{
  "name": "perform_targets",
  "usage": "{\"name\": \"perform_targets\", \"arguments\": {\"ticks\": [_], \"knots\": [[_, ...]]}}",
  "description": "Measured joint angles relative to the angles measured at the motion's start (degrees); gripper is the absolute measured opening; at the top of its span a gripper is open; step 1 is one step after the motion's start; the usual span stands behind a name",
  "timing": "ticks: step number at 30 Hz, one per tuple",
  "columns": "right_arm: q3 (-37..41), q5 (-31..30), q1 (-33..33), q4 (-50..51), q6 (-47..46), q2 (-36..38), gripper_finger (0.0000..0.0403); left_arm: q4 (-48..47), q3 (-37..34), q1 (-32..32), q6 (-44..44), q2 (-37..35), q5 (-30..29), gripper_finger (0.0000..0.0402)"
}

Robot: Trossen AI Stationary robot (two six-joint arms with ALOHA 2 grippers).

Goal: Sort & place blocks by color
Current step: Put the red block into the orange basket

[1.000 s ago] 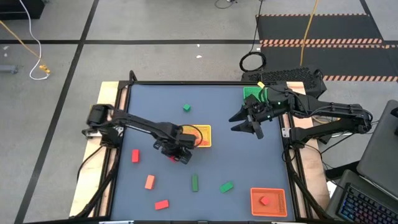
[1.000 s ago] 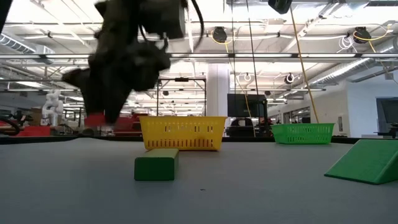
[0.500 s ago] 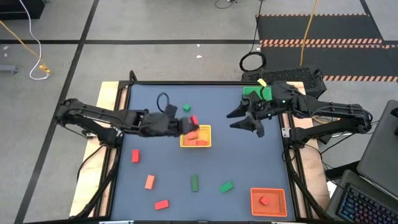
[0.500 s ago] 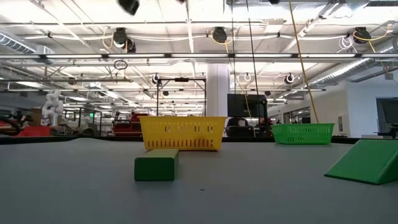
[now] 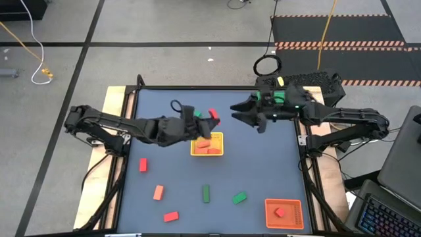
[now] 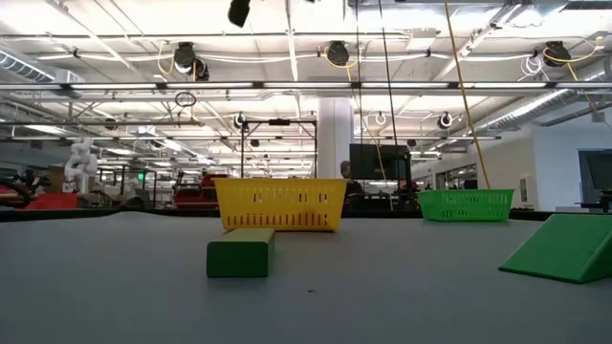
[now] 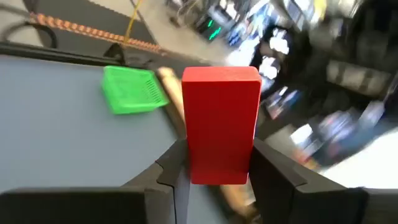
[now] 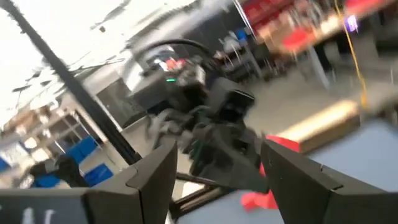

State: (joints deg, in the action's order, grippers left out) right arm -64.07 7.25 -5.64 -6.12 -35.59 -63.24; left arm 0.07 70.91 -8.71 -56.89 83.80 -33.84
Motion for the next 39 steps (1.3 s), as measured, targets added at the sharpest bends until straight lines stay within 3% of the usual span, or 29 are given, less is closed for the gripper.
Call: {"name": "perform_targets", "arguments": {"ticks": [7, 10, 14, 17, 21, 39], "knots": [[0.0, 0.7, 0.0, 9.4, -12.4, -6.5, 0.0228, -4.3, 0.0, 0.3, 16.3, 0.4, 1.4, 0.0128], [0.1, 3.6, 0.0, 7.5, -15.3, -8.7, 0.0228, -8.5, 0.0, 0.9, 18.9, -0.1, 3.0, 0.0128], [0.1, 4.5, 0.0, 2.3, -16.3, -9.9, 0.0228, -17.2, 0.0, 2.1, 19.0, 0.0, 5.9, 0.0128], [0.0, 0.3, 0.0, 2.7, -16.1, -9.9, 0.0228, -20.9, 0.0, 2.9, 18.7, 0.0, 5.9, 0.0128], [0.0, -5.7, 0.0, 4.9, -14.5, -11.2, 0.0228, -20.9, 0.0, 4.2, 19.0, -0.1, 7.0, 0.0128], [0.0, -8.6, 0.0, -6.1, -17.3, -22.3, 0.0226, -28.0, 0.0, 5.7, 17.9, 0.2, 11.6, 0.0128]]}}
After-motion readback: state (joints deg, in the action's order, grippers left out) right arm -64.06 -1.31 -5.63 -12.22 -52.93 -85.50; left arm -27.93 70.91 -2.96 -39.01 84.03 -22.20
